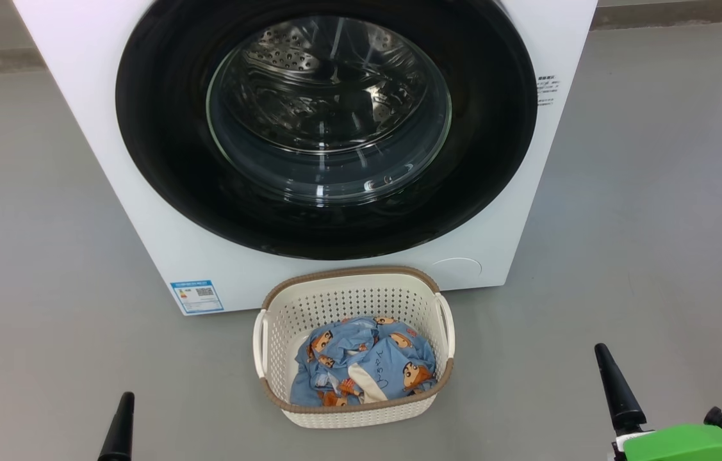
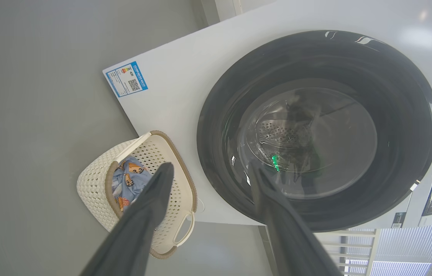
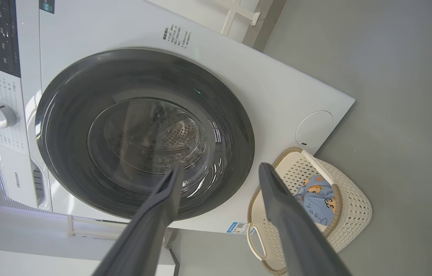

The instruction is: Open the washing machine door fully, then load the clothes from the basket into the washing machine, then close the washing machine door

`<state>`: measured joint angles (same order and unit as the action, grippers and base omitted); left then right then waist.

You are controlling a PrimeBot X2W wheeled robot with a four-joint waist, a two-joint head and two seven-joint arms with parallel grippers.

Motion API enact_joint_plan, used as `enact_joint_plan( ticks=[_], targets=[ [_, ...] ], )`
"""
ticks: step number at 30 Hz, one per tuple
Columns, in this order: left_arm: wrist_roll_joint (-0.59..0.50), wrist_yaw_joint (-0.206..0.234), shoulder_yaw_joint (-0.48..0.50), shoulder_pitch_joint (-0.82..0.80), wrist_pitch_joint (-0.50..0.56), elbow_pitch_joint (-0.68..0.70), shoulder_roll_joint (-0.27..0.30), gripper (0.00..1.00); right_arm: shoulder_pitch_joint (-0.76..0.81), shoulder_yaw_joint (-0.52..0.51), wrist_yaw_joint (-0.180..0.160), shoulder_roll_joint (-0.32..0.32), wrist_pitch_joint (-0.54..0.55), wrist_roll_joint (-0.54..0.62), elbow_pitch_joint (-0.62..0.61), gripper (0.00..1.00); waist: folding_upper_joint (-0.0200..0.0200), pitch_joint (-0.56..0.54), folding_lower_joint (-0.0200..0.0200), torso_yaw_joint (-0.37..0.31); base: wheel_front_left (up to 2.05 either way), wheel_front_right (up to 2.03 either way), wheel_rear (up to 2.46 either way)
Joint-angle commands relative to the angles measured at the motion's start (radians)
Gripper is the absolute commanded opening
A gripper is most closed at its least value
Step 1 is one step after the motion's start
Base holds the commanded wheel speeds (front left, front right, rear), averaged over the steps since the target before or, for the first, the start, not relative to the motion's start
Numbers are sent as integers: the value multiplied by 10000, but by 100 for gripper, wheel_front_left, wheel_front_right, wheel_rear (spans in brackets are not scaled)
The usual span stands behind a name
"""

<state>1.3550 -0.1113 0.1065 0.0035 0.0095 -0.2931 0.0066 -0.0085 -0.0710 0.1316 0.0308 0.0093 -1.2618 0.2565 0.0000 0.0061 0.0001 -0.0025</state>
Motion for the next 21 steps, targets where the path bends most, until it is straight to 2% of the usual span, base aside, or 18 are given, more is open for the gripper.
enact_joint_plan(
  ticks=[1,10,21],
  targets=[
    [-223,-5,161,-171,-75,308,165,100,-474,135,-3,89,-92,257,-334,100,0,2,0,1,0,0,0],
    [-2316,171,15,-30,-369,573,195,100,-566,767,-3,344,-384,2211,-464,100,0,18,0,24,0,0,0],
    [-4352,257,64,167,-693,664,229,100,-630,1090,-4,511,-706,3872,-344,100,0,3,0,10,0,0,0]
  ],
)
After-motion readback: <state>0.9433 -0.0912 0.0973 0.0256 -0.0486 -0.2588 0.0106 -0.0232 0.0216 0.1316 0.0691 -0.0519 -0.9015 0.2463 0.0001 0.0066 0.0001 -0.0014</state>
